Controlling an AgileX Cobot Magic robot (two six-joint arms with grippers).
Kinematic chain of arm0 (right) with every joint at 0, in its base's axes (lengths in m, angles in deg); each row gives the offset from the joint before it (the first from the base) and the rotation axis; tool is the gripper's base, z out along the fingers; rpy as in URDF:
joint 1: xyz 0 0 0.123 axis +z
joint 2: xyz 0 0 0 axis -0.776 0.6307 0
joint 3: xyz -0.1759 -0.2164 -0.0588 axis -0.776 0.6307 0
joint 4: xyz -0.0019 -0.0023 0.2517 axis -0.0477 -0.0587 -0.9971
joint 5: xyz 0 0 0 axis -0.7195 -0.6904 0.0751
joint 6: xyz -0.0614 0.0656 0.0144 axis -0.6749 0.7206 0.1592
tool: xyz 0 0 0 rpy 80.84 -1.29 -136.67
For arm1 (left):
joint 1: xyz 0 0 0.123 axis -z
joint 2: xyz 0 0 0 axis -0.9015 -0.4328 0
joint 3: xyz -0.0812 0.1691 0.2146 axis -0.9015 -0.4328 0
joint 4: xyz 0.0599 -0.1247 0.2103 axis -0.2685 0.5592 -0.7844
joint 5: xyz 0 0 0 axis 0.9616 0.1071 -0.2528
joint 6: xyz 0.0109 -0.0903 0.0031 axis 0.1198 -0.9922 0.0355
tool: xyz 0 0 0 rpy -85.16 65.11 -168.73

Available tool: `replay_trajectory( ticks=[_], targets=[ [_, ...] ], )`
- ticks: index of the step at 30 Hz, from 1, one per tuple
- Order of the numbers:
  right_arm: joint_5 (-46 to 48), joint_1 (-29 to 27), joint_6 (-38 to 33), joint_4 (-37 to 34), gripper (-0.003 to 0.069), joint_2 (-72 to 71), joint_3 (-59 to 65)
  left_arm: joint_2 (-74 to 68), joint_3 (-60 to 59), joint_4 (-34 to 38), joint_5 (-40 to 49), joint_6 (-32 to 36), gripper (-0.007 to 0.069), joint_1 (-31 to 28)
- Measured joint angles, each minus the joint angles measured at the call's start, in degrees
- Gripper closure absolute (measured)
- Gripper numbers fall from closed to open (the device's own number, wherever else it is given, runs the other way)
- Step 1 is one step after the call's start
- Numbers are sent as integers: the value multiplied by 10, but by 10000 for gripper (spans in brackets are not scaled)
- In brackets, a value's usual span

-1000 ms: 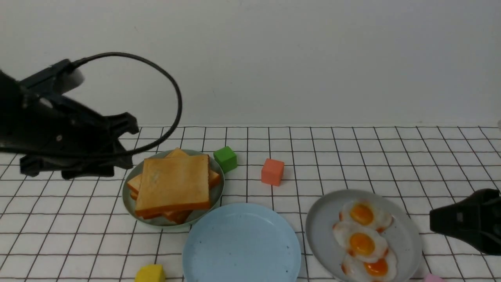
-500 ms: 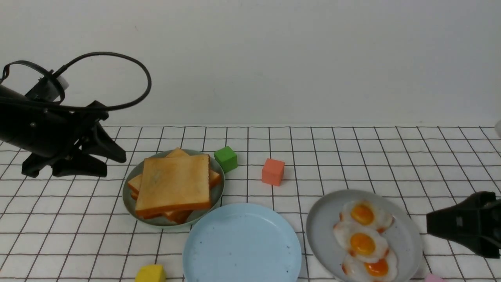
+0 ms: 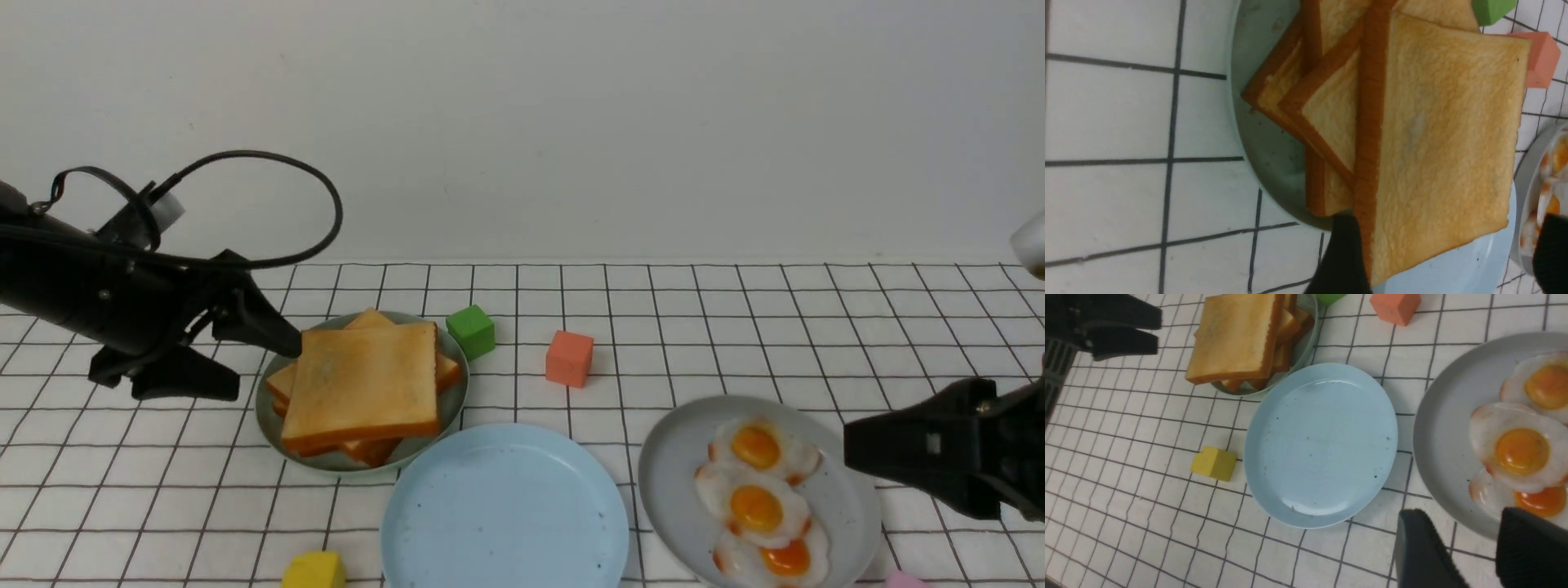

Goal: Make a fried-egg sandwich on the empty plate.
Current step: Use the left arm to grab a slice of bread

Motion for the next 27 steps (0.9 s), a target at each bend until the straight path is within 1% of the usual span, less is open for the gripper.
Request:
replay_trajectory(
  ticks=[3,6,14,17,19,21,22,23,25,27],
  targets=[
    [0,0,-21,-20,364,0,0,-25,1,31,7,35,95,0],
    [0,0,-28,-27,364,0,0,-52,3,38,6,45,127,0],
    [0,0,-31,-31,364,0,0,-90,4,55,6,54,142,0],
    [0,0,-31,-31,364,0,0,-91,4,63,5,64,166,0],
    [-1,0,-31,-31,364,0,0,-91,4,66,5,75,232,0],
    [-1,0,-31,-31,364,0,0,-91,4,65,5,78,317,0],
    [-1,0,-31,-31,364,0,0,-91,4,65,5,78,327,0],
    [-1,0,-31,-31,364,0,0,-91,4,65,5,79,403,0],
    [-1,0,-31,-31,364,0,0,-91,4,65,6,79,519,0],
    [-1,0,-31,-31,364,0,0,-91,4,65,13,82,601,0]
  ],
)
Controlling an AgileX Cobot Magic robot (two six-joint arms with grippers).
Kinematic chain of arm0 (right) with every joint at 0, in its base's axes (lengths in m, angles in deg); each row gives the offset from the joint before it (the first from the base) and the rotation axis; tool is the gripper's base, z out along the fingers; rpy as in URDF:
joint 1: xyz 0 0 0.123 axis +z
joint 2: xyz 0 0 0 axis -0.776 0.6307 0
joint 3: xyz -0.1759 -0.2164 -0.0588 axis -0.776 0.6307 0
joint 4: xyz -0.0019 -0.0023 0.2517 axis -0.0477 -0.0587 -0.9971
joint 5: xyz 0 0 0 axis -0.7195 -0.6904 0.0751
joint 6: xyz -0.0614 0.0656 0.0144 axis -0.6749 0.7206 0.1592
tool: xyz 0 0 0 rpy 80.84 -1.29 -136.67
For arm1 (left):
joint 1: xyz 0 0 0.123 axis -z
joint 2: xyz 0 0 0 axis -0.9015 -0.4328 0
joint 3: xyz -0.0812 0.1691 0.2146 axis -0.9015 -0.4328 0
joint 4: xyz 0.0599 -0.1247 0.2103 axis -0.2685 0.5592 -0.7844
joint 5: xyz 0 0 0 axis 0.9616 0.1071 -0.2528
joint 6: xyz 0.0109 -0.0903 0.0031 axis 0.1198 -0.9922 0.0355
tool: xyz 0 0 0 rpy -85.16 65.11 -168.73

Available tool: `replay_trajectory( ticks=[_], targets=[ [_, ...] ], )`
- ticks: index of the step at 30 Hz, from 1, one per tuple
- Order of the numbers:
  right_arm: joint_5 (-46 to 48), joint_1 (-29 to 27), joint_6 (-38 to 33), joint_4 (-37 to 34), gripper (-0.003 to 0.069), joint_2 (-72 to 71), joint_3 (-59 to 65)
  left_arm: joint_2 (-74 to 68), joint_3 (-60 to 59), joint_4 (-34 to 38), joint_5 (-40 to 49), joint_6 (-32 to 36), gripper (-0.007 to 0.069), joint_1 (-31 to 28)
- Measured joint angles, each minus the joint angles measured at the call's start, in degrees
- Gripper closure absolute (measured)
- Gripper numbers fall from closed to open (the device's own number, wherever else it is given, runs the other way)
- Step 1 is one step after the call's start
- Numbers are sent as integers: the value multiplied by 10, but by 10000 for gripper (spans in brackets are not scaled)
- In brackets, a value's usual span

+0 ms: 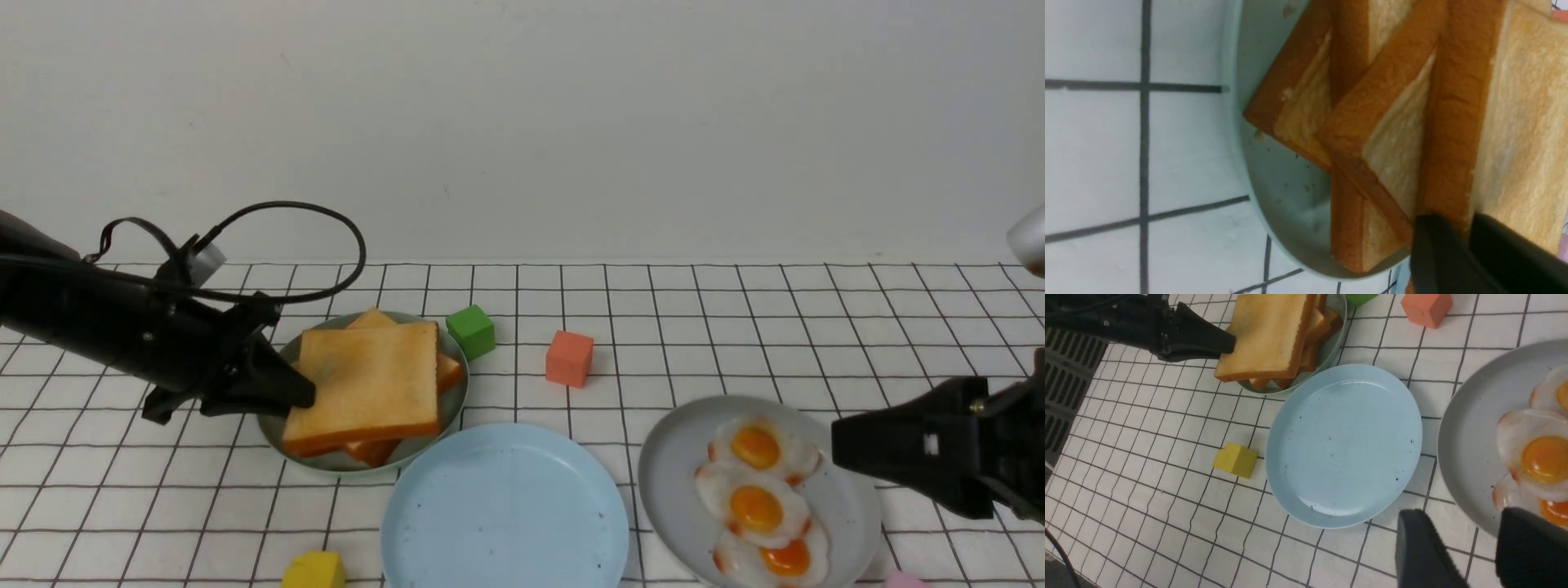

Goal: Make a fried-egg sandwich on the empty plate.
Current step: Use the left arm to grab a slice of bread, then use the left arm to put a slice of bread into the empty plate in the middle

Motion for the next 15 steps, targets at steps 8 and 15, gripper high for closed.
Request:
replay_trajectory(
  ticks=[8,15],
  targets=[
    [1,0,0,0,364,0,0,58,-4,11,53,26,618,0],
    [2,0,-4,0,364,0,0,156,-139,137,20,84,618,64]
  ],
)
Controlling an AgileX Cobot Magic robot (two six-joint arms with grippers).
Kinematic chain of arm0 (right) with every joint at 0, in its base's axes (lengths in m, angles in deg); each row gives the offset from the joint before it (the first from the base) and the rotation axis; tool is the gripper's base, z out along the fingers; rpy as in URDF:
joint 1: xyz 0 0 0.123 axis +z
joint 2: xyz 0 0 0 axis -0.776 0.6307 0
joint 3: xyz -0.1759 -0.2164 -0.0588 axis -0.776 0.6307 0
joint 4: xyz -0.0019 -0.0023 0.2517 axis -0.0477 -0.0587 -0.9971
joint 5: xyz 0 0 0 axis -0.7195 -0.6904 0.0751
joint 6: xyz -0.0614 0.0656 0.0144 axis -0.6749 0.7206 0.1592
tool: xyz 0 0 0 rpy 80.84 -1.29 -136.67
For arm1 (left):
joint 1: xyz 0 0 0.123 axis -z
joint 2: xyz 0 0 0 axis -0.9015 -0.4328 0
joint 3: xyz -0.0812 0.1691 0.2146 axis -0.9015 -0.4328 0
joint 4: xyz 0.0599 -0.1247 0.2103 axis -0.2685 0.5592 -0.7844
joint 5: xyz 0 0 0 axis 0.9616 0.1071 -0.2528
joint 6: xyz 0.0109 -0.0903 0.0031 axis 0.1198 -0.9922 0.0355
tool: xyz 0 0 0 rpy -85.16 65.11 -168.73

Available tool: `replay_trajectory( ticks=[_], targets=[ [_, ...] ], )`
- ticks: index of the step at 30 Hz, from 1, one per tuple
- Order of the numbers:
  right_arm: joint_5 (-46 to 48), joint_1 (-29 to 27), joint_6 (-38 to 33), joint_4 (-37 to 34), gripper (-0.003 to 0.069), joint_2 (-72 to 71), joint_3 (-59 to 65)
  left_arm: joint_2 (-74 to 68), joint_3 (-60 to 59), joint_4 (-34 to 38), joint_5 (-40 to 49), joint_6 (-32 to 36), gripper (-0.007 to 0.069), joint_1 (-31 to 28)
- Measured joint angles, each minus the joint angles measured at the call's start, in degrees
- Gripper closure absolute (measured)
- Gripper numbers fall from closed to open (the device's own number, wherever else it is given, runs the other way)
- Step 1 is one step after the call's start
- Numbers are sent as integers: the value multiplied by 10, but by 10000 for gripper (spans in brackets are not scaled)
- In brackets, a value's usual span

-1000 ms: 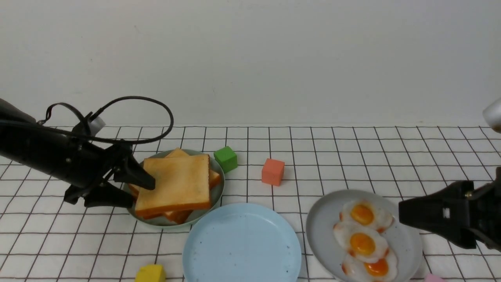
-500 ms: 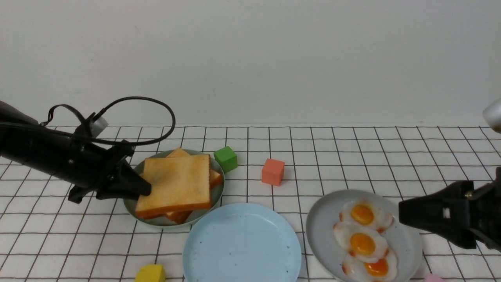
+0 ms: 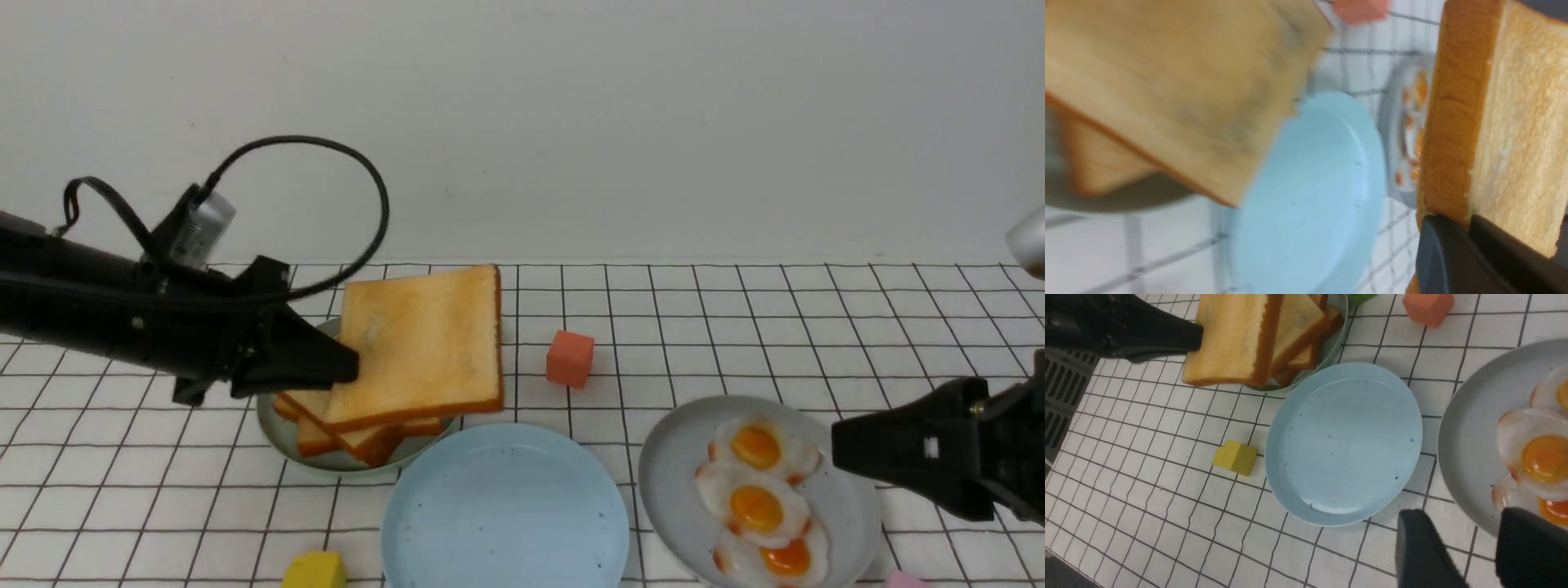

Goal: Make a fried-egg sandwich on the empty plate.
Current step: Use the left arm to put a slice of bread into the empty plate in the middle

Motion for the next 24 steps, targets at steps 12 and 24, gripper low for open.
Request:
replay_trajectory(
  ticks=[12,24],
  targets=[
    [-18,0,3,31,354,0,0,4,-112,46,-313,-31,568,176],
    [-37,0,132,131,232,71,0,13,-112,-57,-243,-142,66,195]
  ],
)
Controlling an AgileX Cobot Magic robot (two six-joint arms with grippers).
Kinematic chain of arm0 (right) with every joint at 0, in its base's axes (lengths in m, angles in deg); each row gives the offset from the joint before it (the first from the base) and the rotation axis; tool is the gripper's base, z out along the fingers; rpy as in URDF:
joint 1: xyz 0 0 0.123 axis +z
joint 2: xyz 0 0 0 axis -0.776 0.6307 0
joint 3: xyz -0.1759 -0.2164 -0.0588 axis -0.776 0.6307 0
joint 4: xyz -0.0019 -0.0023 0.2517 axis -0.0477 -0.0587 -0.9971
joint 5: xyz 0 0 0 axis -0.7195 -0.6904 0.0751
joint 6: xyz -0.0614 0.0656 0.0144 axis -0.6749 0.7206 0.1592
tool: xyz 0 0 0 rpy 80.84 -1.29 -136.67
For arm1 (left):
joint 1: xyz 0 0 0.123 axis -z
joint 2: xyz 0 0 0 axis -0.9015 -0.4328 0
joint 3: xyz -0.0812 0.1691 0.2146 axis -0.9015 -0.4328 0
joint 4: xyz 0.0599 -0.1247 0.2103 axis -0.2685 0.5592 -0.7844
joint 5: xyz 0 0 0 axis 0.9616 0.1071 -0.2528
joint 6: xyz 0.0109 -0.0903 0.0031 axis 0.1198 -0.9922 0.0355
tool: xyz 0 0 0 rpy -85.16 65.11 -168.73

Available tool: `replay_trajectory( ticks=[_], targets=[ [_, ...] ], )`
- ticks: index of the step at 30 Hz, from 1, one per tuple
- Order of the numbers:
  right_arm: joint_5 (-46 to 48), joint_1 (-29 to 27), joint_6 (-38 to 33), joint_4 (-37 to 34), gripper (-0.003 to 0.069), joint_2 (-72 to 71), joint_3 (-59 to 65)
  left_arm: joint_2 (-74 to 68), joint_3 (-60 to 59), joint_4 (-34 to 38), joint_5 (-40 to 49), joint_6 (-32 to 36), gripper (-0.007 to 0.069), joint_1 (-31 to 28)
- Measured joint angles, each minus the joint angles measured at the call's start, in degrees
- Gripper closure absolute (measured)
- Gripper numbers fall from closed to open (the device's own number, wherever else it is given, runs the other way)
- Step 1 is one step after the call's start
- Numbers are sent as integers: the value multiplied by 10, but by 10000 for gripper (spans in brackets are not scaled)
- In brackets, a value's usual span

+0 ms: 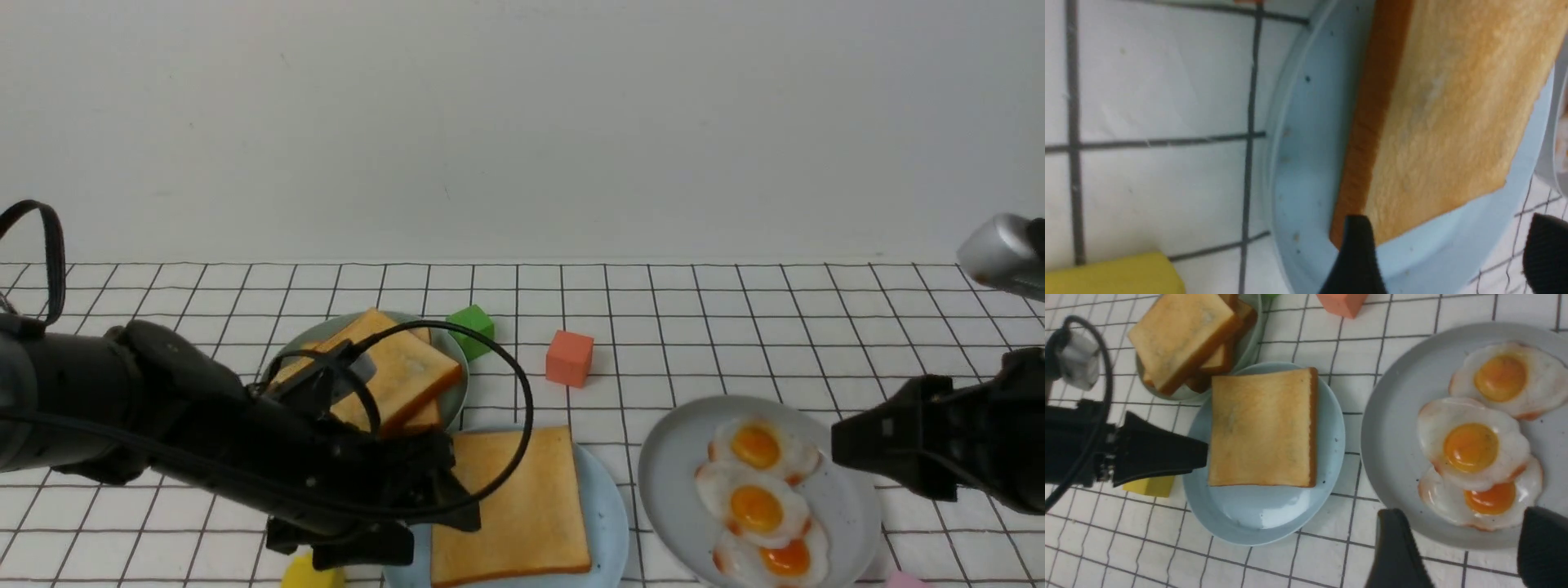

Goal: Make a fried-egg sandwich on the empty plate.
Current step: Use the left arm to put a slice of bread into the empty plate in the middle, then use the right arm to grab a fried egg

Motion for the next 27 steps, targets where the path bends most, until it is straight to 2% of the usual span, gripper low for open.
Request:
replay_trajectory(
  ticks=[3,5,8,11,12,15,16,17,18,20,21,24,27],
  targets=[
    [-8,-2,40,36,212,35,0,35,14,-23,49,-9,-6,0],
    [-8,-13,65,48,201,60,0,58,32,-42,73,-14,-14,0],
    [-8,-41,75,49,196,95,-2,101,66,-70,119,-5,-1,2],
    [-10,-68,44,44,195,141,-6,143,94,-86,163,30,49,12],
    [-13,-76,18,38,195,160,-9,160,103,-91,179,44,84,18],
    [-13,-100,-91,-20,195,232,-22,208,118,-107,206,58,291,57],
    [-13,-101,-104,-25,195,240,-25,211,118,-109,206,58,305,60],
    [-10,-106,-131,-45,195,257,-31,217,119,-116,204,55,368,76],
    [-4,-117,-191,-90,195,291,-43,224,119,-137,190,48,512,108],
    [3,-128,-244,-133,195,320,-60,225,119,-172,157,34,617,157],
    [6,-136,-268,-154,195,335,-68,225,119,-195,138,23,638,183],
    [6,-156,-320,-208,195,366,-83,223,119,-270,84,-30,638,248],
    [6,-165,-359,-244,197,388,-88,217,119,-319,54,-79,638,276]
  ],
)
